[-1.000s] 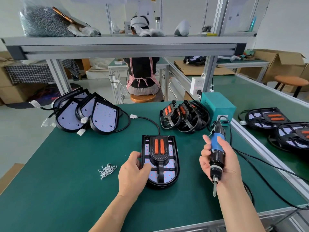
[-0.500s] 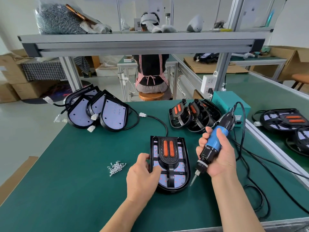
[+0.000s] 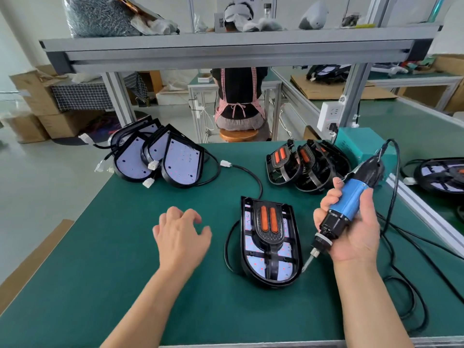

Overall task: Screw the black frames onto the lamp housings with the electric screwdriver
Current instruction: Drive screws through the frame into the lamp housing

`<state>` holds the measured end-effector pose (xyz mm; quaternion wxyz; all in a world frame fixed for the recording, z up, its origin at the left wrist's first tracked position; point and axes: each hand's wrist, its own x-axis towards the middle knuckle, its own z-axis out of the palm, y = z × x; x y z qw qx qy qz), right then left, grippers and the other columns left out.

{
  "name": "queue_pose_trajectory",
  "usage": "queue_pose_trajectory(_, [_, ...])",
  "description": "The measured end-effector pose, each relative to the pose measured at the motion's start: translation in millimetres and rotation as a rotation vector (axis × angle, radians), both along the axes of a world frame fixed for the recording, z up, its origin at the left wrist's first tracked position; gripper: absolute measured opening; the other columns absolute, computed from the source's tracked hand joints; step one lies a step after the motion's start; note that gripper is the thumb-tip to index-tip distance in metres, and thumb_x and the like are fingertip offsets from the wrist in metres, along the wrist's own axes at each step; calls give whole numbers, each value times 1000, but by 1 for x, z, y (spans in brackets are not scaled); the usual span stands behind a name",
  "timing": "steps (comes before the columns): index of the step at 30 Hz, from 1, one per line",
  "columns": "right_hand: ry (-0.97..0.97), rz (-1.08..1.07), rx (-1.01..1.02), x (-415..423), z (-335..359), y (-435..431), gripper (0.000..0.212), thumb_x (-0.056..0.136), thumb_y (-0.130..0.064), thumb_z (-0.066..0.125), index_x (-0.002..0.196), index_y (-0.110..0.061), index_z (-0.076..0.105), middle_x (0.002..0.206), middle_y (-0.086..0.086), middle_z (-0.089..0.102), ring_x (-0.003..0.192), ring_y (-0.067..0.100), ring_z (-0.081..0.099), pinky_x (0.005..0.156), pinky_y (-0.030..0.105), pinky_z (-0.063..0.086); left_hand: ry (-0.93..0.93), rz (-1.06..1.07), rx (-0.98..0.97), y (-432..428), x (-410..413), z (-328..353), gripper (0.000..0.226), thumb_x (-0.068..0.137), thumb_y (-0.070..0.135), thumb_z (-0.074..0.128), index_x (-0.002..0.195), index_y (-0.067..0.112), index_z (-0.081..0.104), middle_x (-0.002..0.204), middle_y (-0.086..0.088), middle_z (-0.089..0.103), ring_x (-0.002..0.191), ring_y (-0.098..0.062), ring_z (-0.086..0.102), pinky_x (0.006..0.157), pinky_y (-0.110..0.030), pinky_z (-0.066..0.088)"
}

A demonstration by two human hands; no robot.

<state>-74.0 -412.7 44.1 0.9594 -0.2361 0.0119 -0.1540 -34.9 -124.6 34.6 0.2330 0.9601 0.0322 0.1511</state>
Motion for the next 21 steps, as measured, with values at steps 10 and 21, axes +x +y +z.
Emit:
queue_pose_trajectory(10, [2,-102,94,0,-1,1,37,93,-52,55,115,-23,59,80,-13,52,62,0,46,59,21,22,100,-92,232,12,4,-4,20,85,45,66,93,27,64,102,10,40,109,-20,37,90,-32,23])
queue_pose_trajectory(21, [91,-228,-13,-4,10,13,11,97,-33,59,105,-26,61,85,-9,58,75,7,51,62,22,32,8,-291,-88,-5,-14,18,10,96,11,56,88,18,57,88,7,60,88,-22,54,79,-36,44])
